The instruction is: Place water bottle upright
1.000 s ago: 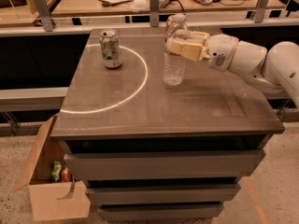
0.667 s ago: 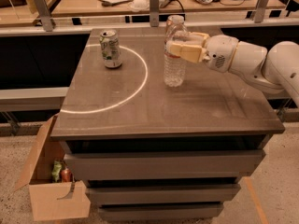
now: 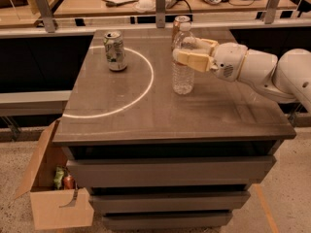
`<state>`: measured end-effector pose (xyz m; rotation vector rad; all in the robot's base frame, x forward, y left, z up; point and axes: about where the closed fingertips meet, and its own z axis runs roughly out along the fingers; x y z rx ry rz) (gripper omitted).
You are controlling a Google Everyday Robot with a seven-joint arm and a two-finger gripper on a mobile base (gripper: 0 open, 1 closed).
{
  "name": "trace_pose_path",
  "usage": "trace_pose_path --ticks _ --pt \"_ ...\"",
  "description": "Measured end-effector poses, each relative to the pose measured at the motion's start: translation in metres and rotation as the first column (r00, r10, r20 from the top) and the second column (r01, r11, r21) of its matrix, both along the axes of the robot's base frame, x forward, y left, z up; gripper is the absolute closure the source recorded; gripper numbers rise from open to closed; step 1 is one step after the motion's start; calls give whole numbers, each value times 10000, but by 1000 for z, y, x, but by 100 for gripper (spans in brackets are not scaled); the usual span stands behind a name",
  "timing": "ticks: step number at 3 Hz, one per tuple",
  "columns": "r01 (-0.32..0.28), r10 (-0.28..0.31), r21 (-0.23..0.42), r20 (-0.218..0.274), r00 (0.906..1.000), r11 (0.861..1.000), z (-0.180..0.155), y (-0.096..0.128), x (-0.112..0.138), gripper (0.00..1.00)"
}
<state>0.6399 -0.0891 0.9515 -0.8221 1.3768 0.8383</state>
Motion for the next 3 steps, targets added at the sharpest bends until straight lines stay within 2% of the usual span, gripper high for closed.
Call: trace_pose_path --ticks 1,2,3 --pt "55 -55 -1 -62 10000 10000 -5 0 -4 7" --pt "140 -142 -131 -148 9998 9998 -6 -7 -8 0" --pt "181 -192 -343 -320 9993 9992 -6 -15 -16 0"
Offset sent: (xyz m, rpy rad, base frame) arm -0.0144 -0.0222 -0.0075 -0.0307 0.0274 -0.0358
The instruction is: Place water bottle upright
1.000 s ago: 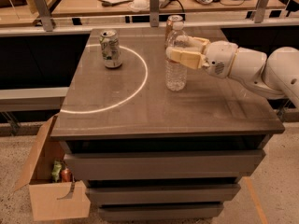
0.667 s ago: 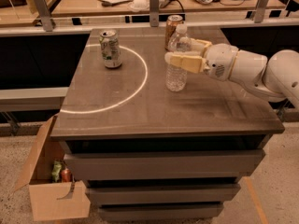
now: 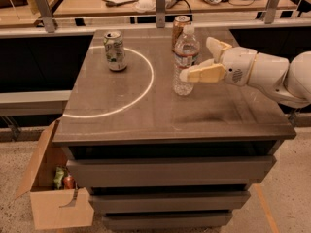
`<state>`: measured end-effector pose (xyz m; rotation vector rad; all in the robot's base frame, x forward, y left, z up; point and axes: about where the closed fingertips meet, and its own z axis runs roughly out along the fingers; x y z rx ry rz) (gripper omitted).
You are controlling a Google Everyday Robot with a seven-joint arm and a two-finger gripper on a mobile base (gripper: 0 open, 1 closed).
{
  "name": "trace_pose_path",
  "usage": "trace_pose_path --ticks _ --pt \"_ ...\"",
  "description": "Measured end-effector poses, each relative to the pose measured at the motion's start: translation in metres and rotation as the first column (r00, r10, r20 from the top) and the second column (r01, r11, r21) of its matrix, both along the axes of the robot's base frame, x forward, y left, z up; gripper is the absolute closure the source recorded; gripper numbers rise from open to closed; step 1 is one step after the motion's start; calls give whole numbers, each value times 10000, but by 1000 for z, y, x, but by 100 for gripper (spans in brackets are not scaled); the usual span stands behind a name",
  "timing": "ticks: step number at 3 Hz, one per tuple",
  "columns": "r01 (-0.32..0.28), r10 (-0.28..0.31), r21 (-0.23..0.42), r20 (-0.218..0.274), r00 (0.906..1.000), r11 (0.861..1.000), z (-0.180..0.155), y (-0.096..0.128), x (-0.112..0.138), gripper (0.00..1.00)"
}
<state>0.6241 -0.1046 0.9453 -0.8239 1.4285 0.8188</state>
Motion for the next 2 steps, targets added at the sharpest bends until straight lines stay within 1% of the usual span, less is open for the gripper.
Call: trace_pose_path --ticks 1,2 --pt "355 -368 -352 -376 9986 9988 -6 -16 -12 0" --pt "1347 -1428 -866 -950 9852 9871 -16 -42 -25 0"
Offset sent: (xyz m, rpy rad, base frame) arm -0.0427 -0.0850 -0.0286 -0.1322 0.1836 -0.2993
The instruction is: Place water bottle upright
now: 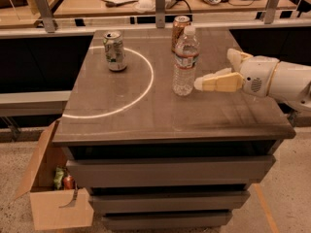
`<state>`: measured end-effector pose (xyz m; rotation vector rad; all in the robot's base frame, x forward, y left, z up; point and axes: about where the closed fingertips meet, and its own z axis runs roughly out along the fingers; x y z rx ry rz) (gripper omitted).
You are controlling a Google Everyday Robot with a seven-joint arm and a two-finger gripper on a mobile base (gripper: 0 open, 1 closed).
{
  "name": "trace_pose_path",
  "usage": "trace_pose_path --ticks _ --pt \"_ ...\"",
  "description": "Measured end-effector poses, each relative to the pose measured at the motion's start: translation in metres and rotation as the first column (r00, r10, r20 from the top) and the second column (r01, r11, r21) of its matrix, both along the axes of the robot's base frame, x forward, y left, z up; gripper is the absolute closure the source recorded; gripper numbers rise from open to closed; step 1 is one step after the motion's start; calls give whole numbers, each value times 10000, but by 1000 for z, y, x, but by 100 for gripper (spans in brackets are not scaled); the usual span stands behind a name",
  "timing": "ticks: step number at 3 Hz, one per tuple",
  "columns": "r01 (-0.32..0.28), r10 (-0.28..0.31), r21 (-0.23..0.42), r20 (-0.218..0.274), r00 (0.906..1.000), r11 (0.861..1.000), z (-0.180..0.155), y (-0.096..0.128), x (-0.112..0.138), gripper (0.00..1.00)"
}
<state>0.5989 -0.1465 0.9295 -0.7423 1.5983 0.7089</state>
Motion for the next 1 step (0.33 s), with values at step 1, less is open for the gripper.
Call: trace_pose_path --ticks 1 --pt "121 -122 -48 -99 9999 9999 -1 -1 -2 0"
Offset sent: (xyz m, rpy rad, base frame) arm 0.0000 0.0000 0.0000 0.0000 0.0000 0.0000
